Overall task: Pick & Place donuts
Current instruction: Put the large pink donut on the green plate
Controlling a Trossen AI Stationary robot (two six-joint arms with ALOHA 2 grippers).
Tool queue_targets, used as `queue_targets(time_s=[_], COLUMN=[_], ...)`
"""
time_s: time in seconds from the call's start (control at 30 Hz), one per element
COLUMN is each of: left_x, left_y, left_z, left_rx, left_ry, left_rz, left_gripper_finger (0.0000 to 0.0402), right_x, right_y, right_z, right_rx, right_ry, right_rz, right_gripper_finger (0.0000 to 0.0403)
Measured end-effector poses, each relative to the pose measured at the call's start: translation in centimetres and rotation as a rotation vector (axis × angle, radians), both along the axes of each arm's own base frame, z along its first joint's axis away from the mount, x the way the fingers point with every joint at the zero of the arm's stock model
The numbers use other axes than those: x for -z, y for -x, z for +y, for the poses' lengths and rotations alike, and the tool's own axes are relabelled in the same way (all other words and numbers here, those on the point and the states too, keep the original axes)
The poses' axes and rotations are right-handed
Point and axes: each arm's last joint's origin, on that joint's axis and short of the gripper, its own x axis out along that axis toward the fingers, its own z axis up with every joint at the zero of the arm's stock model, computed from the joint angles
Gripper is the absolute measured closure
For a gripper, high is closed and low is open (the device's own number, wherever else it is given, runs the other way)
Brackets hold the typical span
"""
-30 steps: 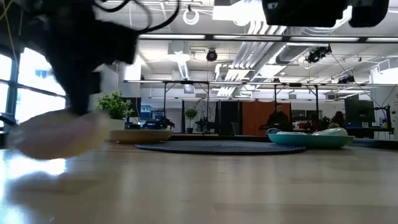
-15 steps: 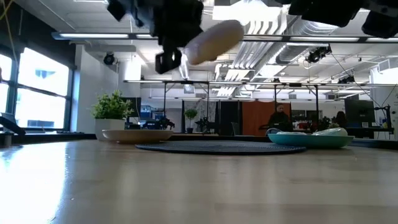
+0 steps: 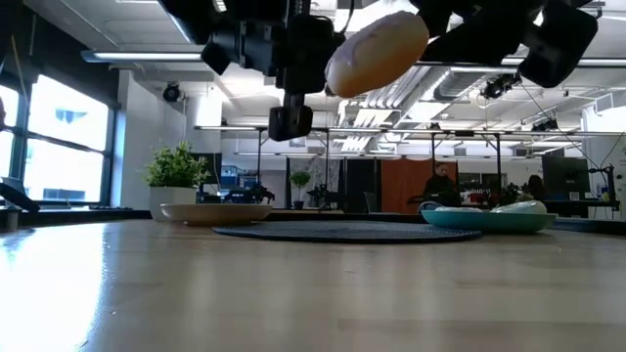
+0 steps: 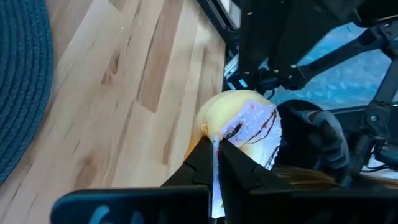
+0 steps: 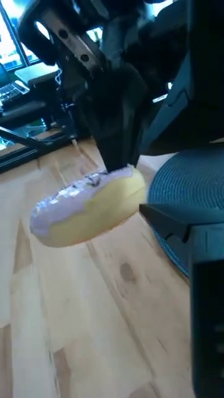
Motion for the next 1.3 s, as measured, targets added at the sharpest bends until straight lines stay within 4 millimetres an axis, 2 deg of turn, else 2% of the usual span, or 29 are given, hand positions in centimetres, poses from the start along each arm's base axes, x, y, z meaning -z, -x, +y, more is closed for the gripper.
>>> queue_targets(time_s=[0.3, 0.5, 0.77, 1.0, 1.3], left_x=[-0.1, -0.1, -0.1, -0.1, -0.2], left_y=[0.0, 0.0, 0.0, 0.0, 0.0], left_z=[0.2, 0.2, 0.2, 0.2, 0.2], left_rx=[-0.008, -0.005, -0.002, 0.009, 0.015], left_ry=[-0.001, -0.001, 0.0, 0.005, 0.008], left_rz=[-0.009, -0.011, -0.008, -0.009, -0.011], left_gripper_finger=[0.0401, 0.0401, 0.0401, 0.0401, 0.0401], right_x=[-0.3, -0.3, 1.6, 1.9, 2.1], right_y=[0.0, -0.3, -1.6, -2.6, -2.5], right_z=[0.3, 0.4, 1.0, 1.2, 1.1], right_rx=[-0.03, -0.065, -0.13, -0.15, -0.158], right_ry=[-0.139, -0.086, -0.097, -0.019, 0.0], right_rz=[0.007, -0.028, 0.022, -0.061, -0.045], right_gripper_finger=[0.0208, 0.0188, 0.0196, 0.021, 0.025])
